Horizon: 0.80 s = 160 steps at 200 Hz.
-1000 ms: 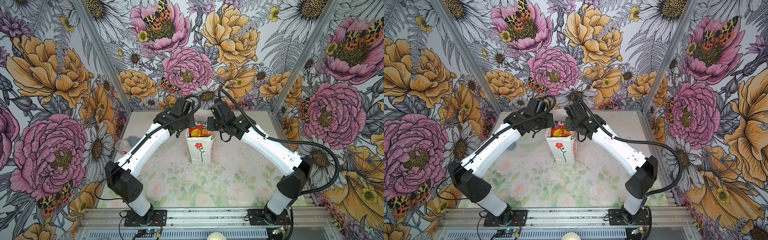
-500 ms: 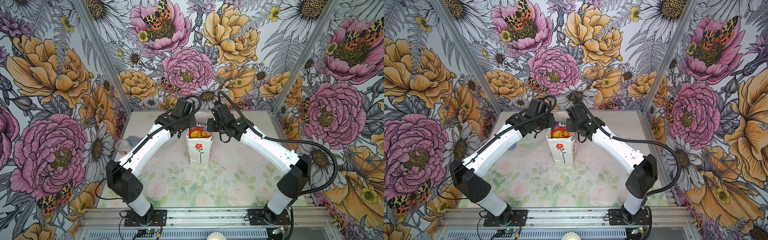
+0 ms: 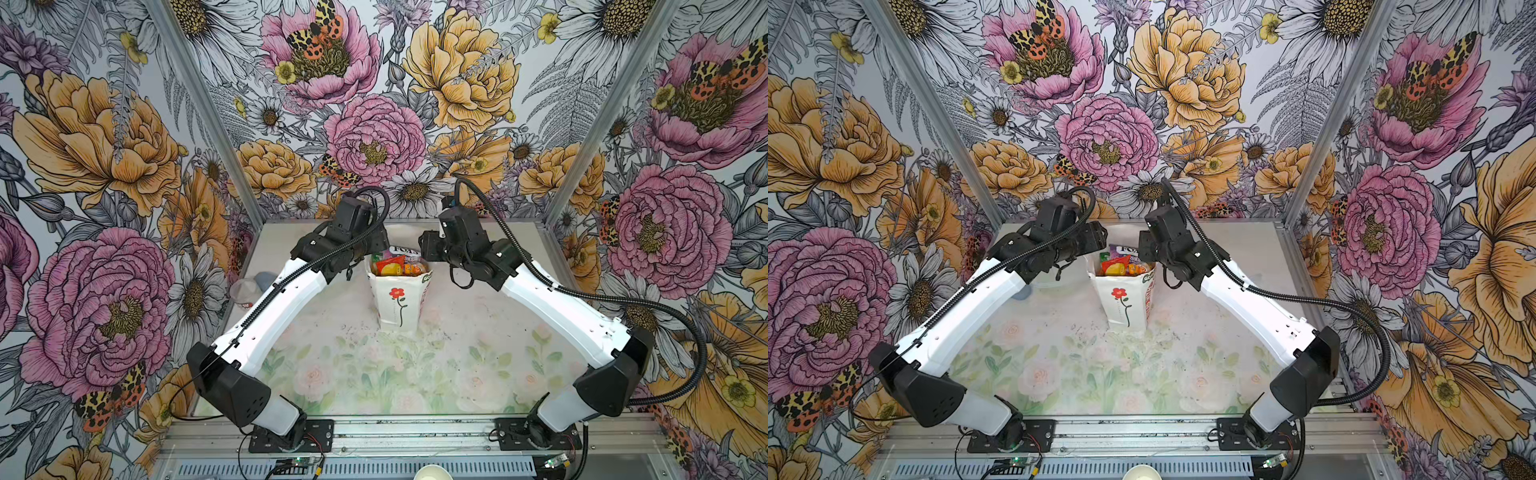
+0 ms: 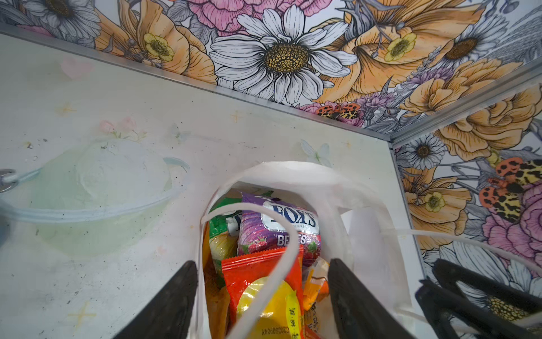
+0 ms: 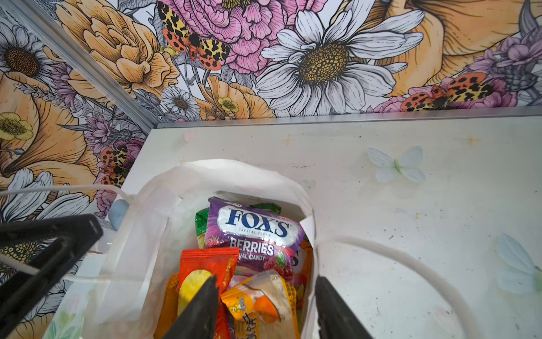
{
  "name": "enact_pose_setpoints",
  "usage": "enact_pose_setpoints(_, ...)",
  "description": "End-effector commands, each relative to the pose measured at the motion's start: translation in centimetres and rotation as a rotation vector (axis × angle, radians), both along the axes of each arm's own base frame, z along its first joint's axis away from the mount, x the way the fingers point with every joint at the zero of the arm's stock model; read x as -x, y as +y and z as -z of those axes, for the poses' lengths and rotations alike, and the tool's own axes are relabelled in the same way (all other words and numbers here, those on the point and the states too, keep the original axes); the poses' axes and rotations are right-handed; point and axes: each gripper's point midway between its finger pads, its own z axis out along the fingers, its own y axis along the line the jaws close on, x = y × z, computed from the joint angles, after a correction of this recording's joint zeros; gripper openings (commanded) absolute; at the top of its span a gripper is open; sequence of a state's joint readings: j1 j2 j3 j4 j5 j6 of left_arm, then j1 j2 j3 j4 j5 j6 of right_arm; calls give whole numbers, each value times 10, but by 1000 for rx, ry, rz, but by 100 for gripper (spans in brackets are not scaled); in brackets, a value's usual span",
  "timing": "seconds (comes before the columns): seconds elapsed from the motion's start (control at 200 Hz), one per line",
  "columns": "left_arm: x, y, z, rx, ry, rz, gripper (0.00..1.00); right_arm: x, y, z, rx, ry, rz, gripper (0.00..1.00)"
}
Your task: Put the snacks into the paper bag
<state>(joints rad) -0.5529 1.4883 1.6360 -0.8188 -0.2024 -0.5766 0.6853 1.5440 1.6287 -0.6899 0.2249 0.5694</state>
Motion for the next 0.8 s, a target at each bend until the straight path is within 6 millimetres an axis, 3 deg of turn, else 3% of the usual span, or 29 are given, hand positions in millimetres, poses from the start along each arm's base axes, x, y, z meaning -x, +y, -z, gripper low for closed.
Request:
enact_pose_setpoints(0.0, 3, 18, 10, -39, 22, -54, 83, 4, -15, -18, -26, -49, 37, 60)
enact_pose_setpoints(0.11, 5, 22, 13, -38, 29, -54, 98, 10, -19, -19, -34, -51, 29, 66)
enact_pose_setpoints(0.33, 22, 25, -1, -38, -13, -38, 99, 29, -31, -21, -22, -66, -2, 78)
enact_pose_setpoints(0.51, 47, 46, -22, -92, -117, -79, 99, 56, -49, -33, -24, -150, -52, 80)
enact_pose_setpoints(0.706, 75, 75, -39, -137, -267, -148, 99, 84, -97, -24, 58, -274, 10, 80)
enact_pose_setpoints(0.796, 87, 101, -27, -158, -323, -240, 99, 93, -127, -12, 110, -302, 114, 80)
